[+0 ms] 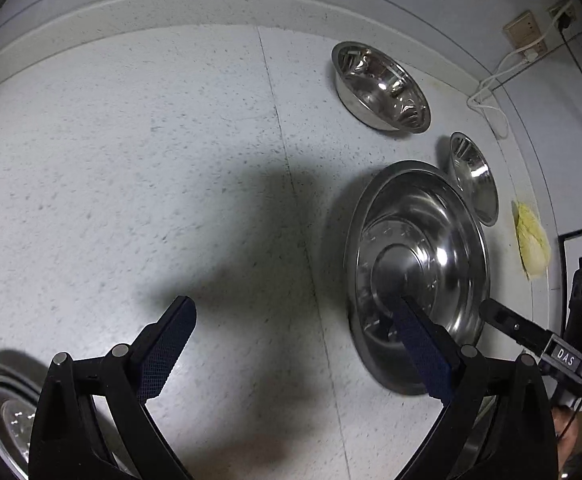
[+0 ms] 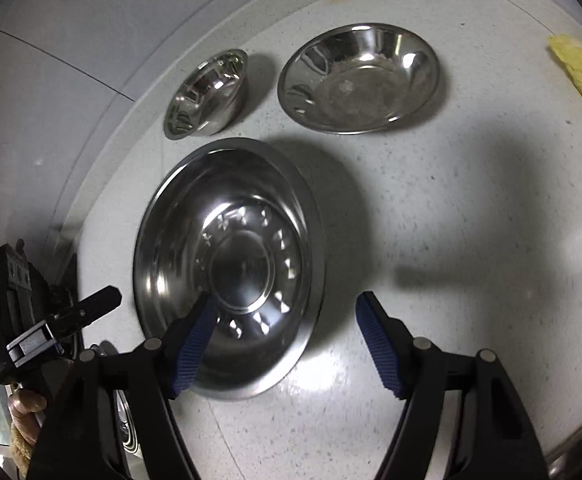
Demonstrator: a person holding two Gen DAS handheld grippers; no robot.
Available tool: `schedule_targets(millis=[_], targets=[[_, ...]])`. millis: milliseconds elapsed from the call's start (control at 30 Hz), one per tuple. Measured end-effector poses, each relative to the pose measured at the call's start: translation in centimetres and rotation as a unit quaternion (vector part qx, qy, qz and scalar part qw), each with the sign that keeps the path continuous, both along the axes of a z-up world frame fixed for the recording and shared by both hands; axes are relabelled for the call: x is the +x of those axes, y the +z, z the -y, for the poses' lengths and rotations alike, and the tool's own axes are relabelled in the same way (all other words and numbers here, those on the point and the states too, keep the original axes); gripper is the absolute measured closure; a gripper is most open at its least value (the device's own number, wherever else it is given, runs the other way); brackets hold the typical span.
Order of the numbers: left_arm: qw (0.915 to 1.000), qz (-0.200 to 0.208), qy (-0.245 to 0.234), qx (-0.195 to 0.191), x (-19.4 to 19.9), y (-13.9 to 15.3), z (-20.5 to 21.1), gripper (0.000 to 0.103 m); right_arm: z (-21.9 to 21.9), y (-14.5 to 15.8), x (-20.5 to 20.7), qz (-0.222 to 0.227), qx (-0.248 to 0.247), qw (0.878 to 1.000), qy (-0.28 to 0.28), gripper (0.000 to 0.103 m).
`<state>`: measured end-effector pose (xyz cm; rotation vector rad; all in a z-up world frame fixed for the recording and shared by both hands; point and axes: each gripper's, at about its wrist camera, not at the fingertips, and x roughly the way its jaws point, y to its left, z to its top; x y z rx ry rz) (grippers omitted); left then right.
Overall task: Organize plates and bowls
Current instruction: 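Open both tools and move them to the large steel bowl, then grip the large bowl rim with the left tool while the right tool grips it, lift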
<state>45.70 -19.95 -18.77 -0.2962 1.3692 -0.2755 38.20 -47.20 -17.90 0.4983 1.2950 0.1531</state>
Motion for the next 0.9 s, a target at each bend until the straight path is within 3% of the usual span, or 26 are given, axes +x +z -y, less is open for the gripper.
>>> schedule_targets(millis=[267,400,433,500,567,633,733,900], targets=[[0.9993,-0.017,0.020,-0.025,1.6,-1.6,0.7,0.006,-1.5,-0.8,1.8,-0.012,-0.037,0.999,0.023,0.033],[0.9998,-0.014,0.013,-0.007,2.1,-1.8,1.4,0.010,-1.9,-0.9,2.1,-0.007,-0.046,0.999,0.024,0.037],[0.9999,-0.014,0.007,-0.005,2.2,-1.8,1.7,0.016,-2.0,-0.9,2.0,-0.005,-0.045,0.999,0.024,0.041],[0.9999,-0.015,-0.002,-0.004,2.2,-1.8,2.1,0.029,-1.9,-1.0,2.1,-0.006,-0.030,0.999,0.024,0.075],[0.9996,-0.024,-0.010,-0.005,2.3,-2.1,2.6,0.048,-1.5,-1.3,2.2,-0.009,-0.018,1.000,0.021,0.087],[0.9986,-0.043,-0.021,-0.024,2.2,-2.7,2.8,0.074,-1.2,-1.4,2.0,-0.010,-0.009,1.000,0.022,0.091],[0.9981,-0.048,-0.030,-0.025,1.9,-3.2,3.2,0.091,-1.1,-1.5,1.7,-0.008,0.001,1.000,0.023,0.092],[0.9976,-0.041,-0.024,-0.050,1.5,-3.0,2.6,0.095,-0.6,-1.1,1.2,-0.001,0.011,1.000,0.018,0.092]])
